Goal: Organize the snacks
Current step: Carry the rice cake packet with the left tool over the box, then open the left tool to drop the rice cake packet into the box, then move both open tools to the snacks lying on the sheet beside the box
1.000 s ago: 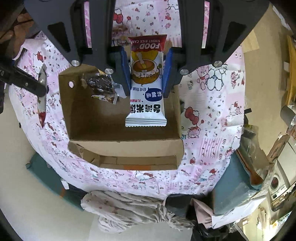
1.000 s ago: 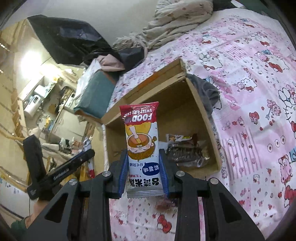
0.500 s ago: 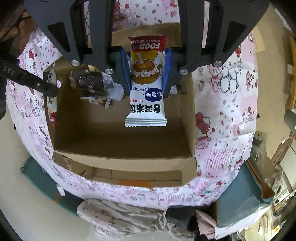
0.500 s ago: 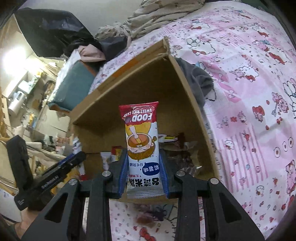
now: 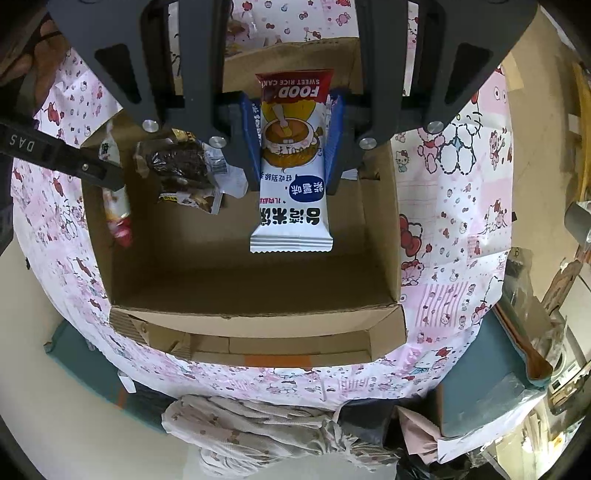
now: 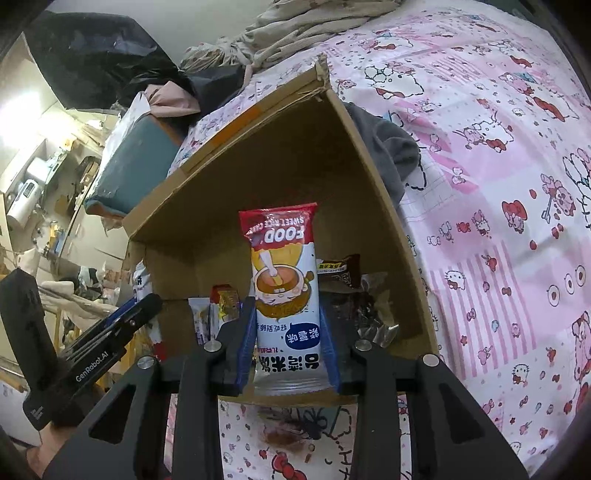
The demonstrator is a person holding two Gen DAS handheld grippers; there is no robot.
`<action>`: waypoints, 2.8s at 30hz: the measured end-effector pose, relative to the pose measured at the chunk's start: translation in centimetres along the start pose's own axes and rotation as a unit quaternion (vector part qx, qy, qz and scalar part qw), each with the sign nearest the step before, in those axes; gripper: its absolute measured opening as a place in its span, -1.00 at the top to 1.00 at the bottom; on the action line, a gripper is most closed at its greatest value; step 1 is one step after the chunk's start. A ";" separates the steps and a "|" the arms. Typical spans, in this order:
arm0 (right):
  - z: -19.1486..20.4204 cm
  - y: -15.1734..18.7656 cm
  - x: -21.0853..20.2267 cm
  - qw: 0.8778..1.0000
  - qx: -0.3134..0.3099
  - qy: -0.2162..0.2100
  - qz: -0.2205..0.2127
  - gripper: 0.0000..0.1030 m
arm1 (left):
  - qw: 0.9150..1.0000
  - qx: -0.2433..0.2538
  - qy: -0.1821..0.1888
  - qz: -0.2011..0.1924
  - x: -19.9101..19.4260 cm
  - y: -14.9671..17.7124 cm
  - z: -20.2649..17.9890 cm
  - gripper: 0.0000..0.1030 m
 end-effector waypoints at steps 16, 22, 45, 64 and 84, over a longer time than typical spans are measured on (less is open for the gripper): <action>0.8 -0.4 -0.9 1.000 -0.013 -0.002 -0.027 -0.75 | 1.000 -0.008 0.016 -0.009 -0.7 0.3 0.3 -0.71; 1.1 0.1 -2.1 0.999 -0.017 0.006 -0.044 -0.87 | 0.999 -0.004 0.037 -0.031 -2.4 0.3 0.0 -0.73; 3.3 8.3 -8.7 0.992 -0.060 0.053 -0.096 -0.89 | 0.998 0.001 0.005 -0.059 -8.6 5.3 1.1 -0.73; -3.0 10.9 -6.2 0.994 0.076 0.071 -0.011 -0.89 | 0.995 -0.095 -0.024 0.000 -8.3 10.1 5.4 -0.73; 5.7 8.6 10.8 0.985 -0.128 0.079 0.084 -0.85 | 0.982 -0.181 -0.033 0.034 -6.7 10.8 9.1 -0.73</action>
Point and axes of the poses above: each gripper's, at about its wrist camera, not at the fingertips, and x roughly the way its jaws point, z to its left, y to its underside, the point moved 2 cm from there along x, roughly the way its jaws point, and after that the axes turned 1 degree about y, right-handed, at the moved point
